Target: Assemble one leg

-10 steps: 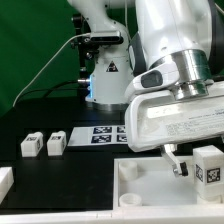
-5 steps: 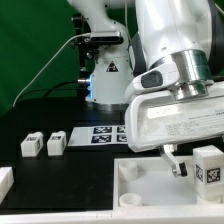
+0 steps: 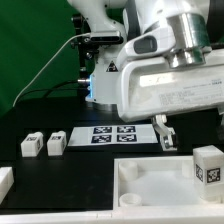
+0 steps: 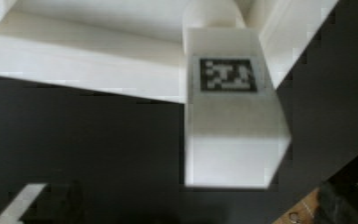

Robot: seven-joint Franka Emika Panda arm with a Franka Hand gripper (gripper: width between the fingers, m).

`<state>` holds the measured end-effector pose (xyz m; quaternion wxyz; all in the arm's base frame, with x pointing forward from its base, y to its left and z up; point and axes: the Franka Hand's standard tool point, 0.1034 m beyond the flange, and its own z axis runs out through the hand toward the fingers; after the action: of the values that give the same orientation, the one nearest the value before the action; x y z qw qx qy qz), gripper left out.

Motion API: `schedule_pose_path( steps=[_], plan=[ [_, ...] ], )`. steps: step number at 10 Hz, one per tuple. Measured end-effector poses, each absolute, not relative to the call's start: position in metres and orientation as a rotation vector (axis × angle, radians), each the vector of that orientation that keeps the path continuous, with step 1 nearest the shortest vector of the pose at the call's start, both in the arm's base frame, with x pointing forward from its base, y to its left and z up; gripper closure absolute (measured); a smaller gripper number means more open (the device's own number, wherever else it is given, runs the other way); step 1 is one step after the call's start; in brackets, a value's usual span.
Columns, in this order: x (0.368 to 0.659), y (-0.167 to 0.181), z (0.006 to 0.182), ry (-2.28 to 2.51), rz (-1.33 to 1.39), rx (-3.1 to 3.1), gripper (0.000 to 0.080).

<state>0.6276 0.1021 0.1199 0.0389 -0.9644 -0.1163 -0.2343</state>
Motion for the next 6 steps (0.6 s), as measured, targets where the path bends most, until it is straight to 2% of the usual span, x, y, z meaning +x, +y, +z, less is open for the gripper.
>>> schedule_pose_path(
  steps=[2, 6],
  plan=[
    [0.640, 0.102, 0.127, -0.355, -0.613, -2.975, 0.0151],
    [0.640, 0.110, 0.114, -0.335, -0.055, -3.011, 0.0151]
  ],
)
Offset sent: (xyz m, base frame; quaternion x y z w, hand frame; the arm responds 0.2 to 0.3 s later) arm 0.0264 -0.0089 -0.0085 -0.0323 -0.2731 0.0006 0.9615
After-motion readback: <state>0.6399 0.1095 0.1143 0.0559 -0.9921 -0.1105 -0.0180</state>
